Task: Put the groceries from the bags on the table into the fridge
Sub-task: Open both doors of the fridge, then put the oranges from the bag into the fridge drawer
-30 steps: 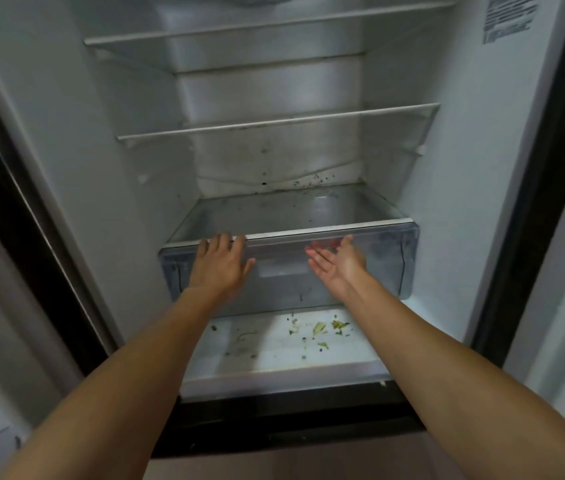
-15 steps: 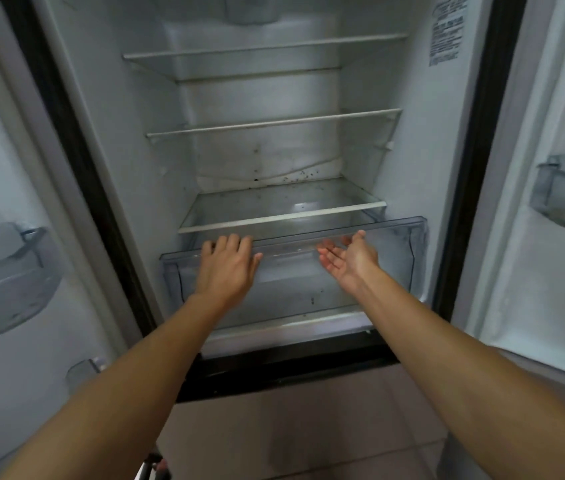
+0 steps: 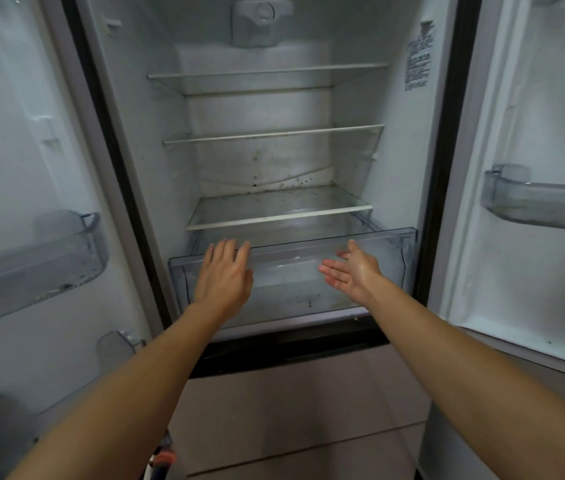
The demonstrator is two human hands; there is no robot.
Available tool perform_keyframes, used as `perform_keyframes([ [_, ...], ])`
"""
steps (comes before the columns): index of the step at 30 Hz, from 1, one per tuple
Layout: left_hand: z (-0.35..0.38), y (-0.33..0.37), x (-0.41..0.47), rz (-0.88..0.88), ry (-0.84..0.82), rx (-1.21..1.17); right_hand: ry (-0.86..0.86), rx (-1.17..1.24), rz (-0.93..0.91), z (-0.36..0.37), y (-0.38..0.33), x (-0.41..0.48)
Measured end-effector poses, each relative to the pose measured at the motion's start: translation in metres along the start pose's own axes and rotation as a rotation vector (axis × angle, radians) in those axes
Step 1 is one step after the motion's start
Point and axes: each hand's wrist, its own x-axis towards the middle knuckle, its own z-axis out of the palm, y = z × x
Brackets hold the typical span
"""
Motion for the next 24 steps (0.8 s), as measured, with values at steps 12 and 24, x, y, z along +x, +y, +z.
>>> perform_keyframes([
  [12, -0.045, 0.017, -0.145, -0.153, -0.053, 0.112, -0.372, -1.667, -0.759, 0.01, 0.099, -0.064],
  [24, -0.171, 0.045, -0.46, -0.814, -0.498, 0.325, -1.101, -1.659, -1.139, 0.088, 0.238, -0.271],
])
